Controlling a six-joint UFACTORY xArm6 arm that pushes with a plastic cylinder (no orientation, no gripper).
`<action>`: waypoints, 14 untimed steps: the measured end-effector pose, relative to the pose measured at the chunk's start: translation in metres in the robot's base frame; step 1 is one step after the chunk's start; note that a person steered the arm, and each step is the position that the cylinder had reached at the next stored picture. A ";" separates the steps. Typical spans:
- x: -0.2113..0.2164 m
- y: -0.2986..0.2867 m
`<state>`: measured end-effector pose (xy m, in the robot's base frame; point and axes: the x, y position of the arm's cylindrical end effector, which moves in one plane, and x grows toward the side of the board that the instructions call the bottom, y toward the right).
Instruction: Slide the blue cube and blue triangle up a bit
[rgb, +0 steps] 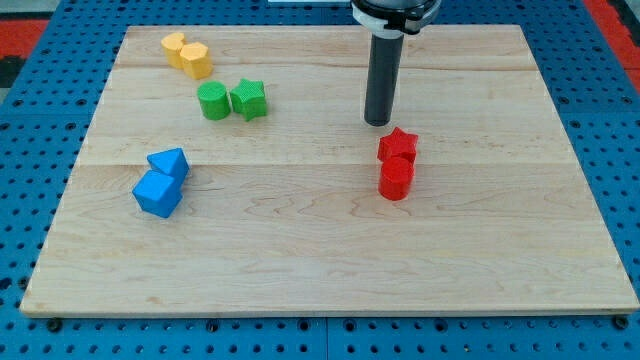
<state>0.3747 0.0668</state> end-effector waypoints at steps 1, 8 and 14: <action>0.000 0.000; 0.058 -0.055; 0.153 -0.220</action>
<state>0.5280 -0.1532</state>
